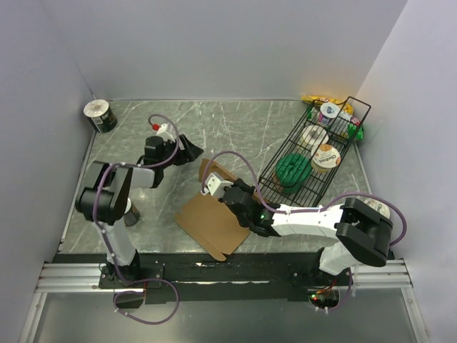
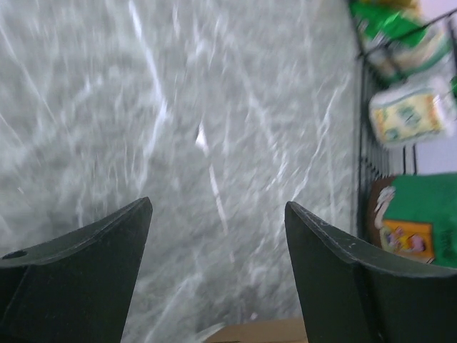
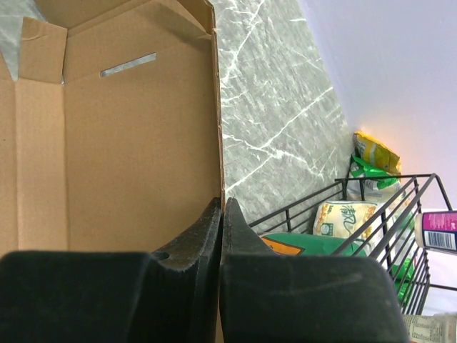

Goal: Fold the paper box

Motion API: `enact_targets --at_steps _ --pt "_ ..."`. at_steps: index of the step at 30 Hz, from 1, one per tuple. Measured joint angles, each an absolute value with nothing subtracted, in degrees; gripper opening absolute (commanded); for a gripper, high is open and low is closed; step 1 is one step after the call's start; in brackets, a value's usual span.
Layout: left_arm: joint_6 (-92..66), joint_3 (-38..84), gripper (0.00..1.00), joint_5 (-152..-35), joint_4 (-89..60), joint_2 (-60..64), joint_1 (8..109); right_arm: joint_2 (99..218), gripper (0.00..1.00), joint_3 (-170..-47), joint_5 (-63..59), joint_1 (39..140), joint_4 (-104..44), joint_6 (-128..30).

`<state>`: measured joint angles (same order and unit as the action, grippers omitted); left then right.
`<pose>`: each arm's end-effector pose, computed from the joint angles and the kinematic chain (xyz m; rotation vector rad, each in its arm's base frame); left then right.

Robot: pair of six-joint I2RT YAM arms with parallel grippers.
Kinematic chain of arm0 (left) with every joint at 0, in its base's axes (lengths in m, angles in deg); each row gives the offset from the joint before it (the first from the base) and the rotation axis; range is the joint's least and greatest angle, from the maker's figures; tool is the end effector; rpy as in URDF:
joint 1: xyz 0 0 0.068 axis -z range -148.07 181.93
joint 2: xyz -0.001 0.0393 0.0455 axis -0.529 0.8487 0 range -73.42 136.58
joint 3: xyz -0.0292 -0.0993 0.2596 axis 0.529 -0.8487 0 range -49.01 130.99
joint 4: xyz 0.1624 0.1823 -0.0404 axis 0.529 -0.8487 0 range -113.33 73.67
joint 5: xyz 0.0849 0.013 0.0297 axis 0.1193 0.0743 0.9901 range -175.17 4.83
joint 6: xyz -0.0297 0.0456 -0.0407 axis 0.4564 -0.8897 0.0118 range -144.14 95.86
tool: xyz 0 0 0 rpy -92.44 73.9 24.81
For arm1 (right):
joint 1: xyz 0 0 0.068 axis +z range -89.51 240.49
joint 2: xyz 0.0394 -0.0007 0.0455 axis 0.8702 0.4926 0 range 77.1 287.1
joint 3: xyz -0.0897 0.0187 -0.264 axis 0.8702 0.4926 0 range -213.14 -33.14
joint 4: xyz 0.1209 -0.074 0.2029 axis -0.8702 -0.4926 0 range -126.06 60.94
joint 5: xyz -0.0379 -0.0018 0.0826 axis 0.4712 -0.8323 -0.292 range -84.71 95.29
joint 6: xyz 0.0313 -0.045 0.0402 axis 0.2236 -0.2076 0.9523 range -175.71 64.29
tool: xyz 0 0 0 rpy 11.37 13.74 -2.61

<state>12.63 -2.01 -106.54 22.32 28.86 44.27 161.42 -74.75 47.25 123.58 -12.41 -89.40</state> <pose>0.3645 -0.1001 0.1876 -0.1432 1.9429 -0.9282 0.1710 0.2563 0.2207 -1.1016 1.5771 -0.3974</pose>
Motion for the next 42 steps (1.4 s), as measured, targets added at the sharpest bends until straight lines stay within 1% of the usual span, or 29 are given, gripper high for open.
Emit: enact_targets --at_steps 4,7,12,19,24,27,42 --pt "13.22 -0.96 0.79 -109.93 22.98 35.35 44.38 161.42 0.00 -74.75 47.21 123.60 -12.44 -89.40" --pt "13.14 -0.22 0.79 -112.99 23.94 37.49 44.47 161.44 0.00 -74.77 47.14 123.58 -12.46 -89.38" --pt "12.63 -0.68 0.77 -118.06 28.49 37.62 45.50 161.79 0.00 -75.14 47.47 123.55 -12.85 -89.42" --pt "13.86 -7.06 0.76 -124.57 39.11 37.62 46.13 162.77 0.00 -75.62 47.75 123.49 -13.00 -89.66" --pt "15.08 -9.94 0.75 -125.01 44.22 37.62 46.44 163.54 0.00 -76.04 48.06 123.49 -13.83 -90.06" --pt "16.22 -11.80 0.72 -125.56 47.17 37.62 47.33 164.94 0.00 -76.52 48.84 123.49 -13.90 -90.41" --pt "18.16 -18.90 0.73 -119.85 56.90 37.54 50.15 165.79 0.00 -77.06 49.78 123.66 -16.41 -89.82"
